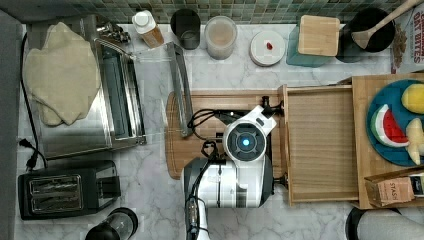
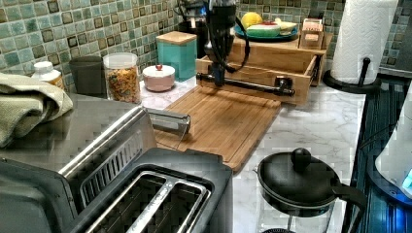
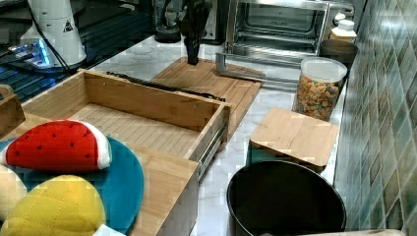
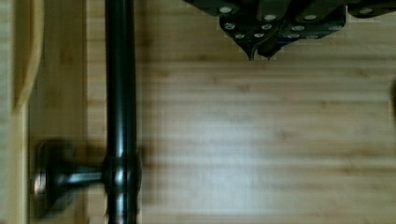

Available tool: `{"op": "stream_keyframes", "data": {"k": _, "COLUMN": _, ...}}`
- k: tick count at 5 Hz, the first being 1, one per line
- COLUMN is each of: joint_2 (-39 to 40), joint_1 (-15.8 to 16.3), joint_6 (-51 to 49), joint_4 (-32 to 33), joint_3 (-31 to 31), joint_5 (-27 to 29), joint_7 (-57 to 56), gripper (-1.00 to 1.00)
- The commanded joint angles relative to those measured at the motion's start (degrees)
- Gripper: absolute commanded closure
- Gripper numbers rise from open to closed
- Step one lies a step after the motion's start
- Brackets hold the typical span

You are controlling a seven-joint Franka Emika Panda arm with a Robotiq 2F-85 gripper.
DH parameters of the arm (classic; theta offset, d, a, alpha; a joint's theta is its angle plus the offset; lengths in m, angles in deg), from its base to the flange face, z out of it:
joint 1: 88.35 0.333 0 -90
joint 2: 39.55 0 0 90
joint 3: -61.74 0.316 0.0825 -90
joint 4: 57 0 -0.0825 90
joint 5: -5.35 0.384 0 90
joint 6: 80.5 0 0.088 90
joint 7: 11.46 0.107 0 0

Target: Close the drawer.

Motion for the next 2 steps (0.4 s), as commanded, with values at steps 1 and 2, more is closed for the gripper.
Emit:
{"op": "stream_keyframes", "data": {"k": 1, "joint_2": 0.4, "joint_1": -2.8, "joint_6": 13.7, "joint_4": 6.8, "joint_3": -2.3, "joint_5": -9.0, "joint_7": -0.9, "gripper": 1.0}}
{"op": "stream_keyframes", "data": {"k": 2, "joint_2": 1.9, "joint_1": -3.6, "joint_6": 12.3, "joint_4": 4.9, "joint_3": -2.7, "joint_5": -11.2, "joint_7": 0.3, "gripper": 1.0}}
